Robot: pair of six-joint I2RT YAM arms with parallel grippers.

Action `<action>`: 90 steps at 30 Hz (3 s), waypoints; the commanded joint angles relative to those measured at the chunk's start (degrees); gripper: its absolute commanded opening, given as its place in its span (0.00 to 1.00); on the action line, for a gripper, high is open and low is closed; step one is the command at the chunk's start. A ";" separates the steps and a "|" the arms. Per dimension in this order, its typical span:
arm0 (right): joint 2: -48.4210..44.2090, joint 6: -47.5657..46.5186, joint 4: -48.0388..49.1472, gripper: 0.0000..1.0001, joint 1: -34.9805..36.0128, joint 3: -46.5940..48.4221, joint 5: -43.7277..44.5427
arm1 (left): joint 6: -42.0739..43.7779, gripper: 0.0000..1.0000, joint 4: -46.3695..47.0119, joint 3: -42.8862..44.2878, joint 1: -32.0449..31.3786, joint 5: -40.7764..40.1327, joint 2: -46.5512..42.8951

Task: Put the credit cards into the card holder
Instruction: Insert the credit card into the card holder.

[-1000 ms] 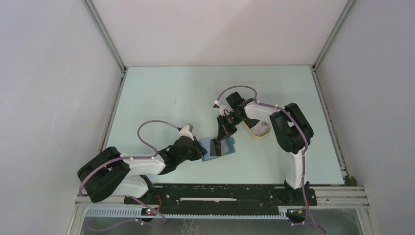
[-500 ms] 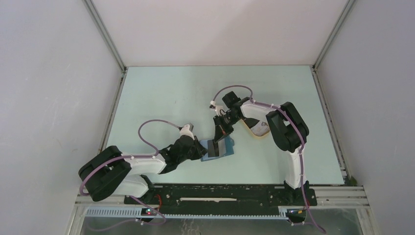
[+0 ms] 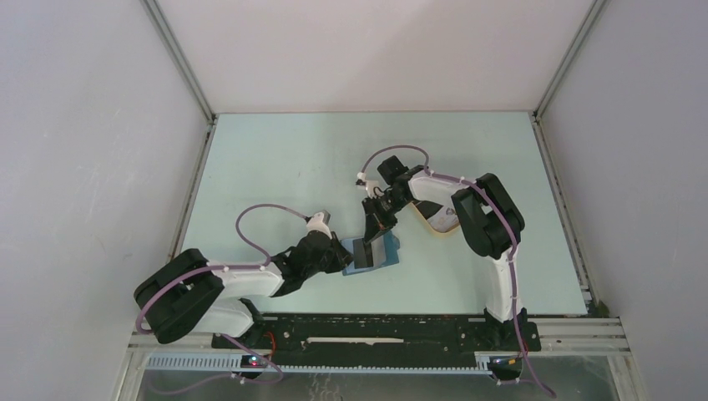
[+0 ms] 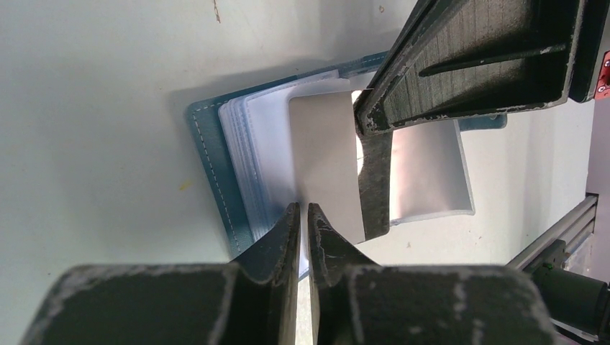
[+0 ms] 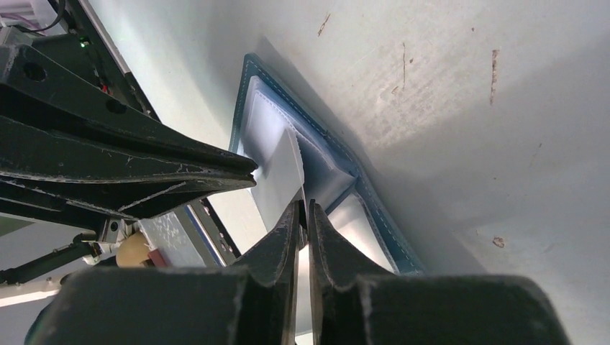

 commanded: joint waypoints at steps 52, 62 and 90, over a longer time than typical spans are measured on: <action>0.77 -1.13 -1.05 0.17 1.20 1.49 1.66 | 1.19 0.34 -8.94 20.96 -11.10 -11.57 14.36; 0.34 -1.25 -1.05 0.28 0.94 1.51 1.22 | -1.12 0.35 -11.83 20.42 -11.19 -16.07 14.79; -2.39 -2.05 -1.14 0.43 -0.71 1.47 -2.76 | 2.91 0.34 -10.68 16.69 -11.27 -14.29 3.76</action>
